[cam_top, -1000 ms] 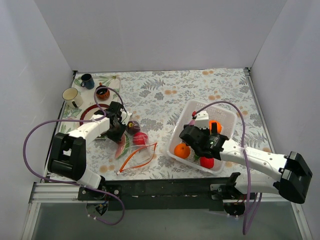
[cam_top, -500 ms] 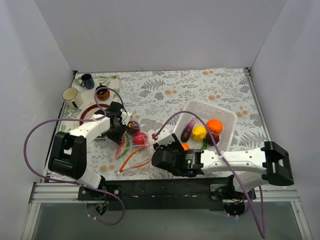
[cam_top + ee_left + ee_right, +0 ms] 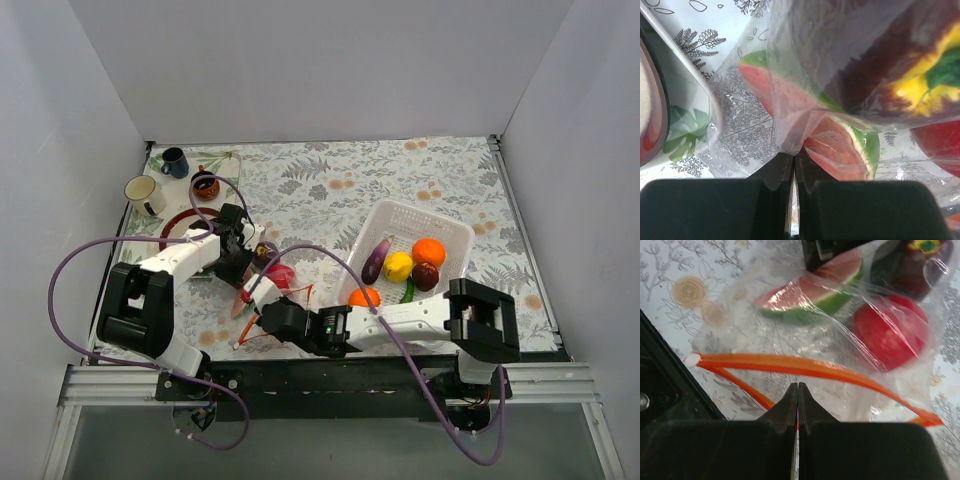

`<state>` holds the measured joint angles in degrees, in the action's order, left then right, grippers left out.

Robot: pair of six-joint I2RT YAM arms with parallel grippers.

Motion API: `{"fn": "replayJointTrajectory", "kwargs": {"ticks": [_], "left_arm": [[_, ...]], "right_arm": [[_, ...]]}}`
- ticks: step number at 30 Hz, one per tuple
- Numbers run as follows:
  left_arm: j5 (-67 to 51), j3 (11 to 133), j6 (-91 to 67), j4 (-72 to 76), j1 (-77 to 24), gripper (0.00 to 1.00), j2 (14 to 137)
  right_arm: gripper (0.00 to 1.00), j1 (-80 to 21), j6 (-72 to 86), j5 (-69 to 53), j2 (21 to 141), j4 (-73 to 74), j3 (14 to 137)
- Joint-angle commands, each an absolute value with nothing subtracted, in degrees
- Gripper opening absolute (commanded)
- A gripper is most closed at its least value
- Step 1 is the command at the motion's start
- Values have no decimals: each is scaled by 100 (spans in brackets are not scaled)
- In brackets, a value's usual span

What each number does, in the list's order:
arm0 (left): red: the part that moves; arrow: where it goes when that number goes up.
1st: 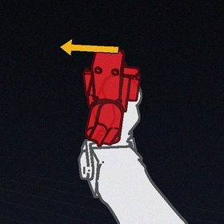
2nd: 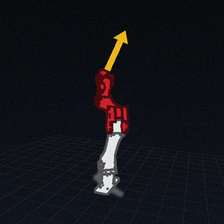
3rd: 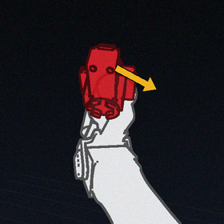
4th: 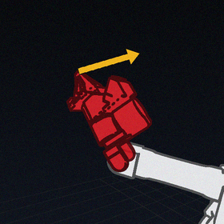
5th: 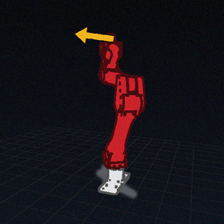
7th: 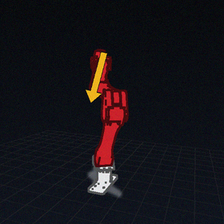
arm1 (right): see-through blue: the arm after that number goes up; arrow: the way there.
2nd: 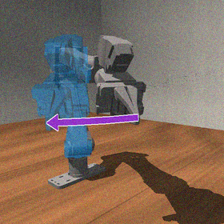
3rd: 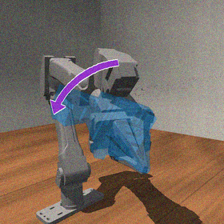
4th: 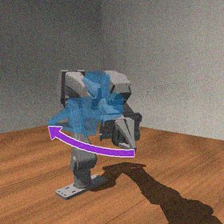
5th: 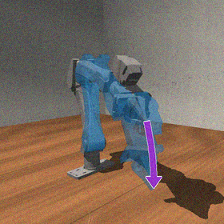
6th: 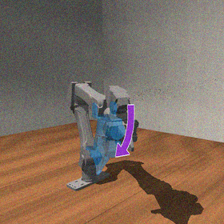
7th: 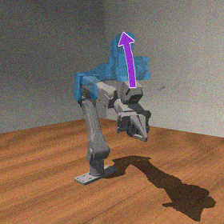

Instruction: Open the zip-top bag and remove the fake food

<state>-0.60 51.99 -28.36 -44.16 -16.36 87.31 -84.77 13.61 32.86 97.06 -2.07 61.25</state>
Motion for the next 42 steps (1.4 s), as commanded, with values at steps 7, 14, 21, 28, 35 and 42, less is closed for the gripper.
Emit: {"fn": "replayJointTrajectory", "kwargs": {"ticks": [7,14,21,28,35,42], "left_arm": [[-482,5080,-2778,-4420,-1784,0,8534],[-668,5027,-2672,-4500,-1951,0,8613],[-791,4940,-2663,-4509,-2161,0,8736],[-1019,4896,-2619,-4667,-2443,0,8763],[-975,4852,-2602,-4614,-2452,0,8780],[-792,4825,-2593,-4570,-2470,0,8780]], "right_arm": [[20,-7656,1661,2339,10476,-817,6530],[66,-7400,1635,2039,10863,-739,6837],[73,-7400,1608,2004,11074,-712,7040],[78,-7418,1530,1961,11110,-764,7216],[82,-7488,1362,1626,10635,-1635,6671],[83,-7488,1467,1345,10635,-1872,6540]]}}
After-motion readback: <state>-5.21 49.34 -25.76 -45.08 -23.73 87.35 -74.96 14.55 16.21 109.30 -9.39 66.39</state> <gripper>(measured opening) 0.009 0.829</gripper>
